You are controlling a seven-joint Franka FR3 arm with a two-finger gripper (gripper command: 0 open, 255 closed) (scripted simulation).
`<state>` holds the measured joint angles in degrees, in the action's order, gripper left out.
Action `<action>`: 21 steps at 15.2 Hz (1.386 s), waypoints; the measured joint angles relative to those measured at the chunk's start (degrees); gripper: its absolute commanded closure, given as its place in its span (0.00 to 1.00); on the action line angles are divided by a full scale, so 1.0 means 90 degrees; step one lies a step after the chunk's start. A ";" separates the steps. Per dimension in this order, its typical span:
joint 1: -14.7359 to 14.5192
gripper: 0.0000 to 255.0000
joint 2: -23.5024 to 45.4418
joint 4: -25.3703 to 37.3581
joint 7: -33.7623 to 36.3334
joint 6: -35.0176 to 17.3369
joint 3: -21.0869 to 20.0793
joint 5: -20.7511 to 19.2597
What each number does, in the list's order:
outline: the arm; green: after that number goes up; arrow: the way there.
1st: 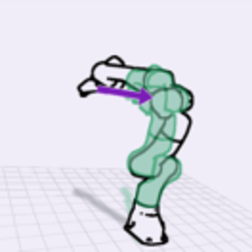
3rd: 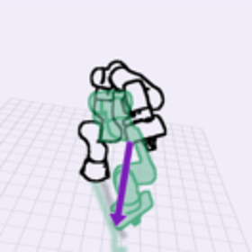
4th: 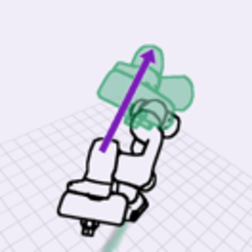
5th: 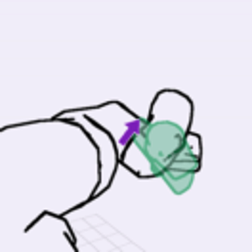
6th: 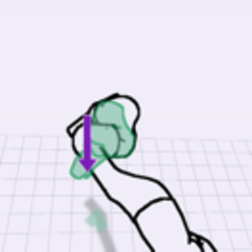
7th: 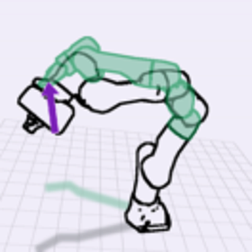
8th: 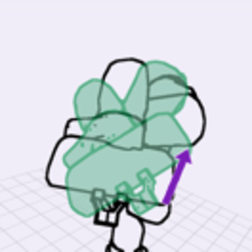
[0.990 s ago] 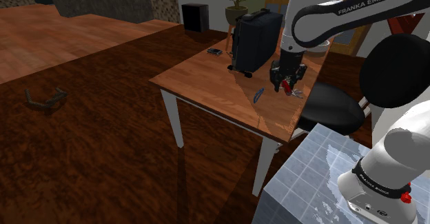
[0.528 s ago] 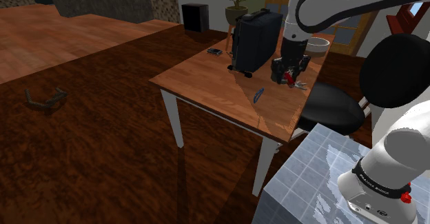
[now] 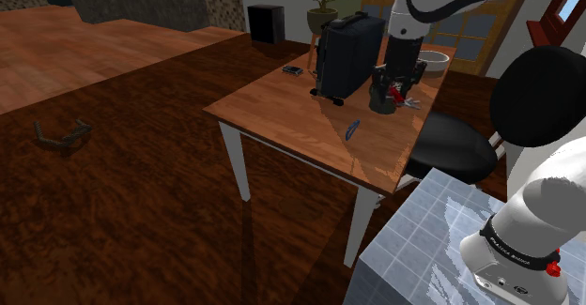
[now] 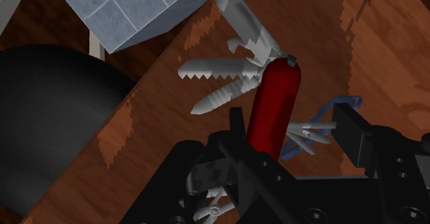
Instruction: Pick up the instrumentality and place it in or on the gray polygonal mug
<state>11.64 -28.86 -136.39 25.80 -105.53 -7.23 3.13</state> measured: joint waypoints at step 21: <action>0.0846 1.00 0.3519 0.3481 -0.1705 -0.0037 0.1098 -0.0457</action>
<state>19.25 2.81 -105.06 10.45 -105.86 2.65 -0.98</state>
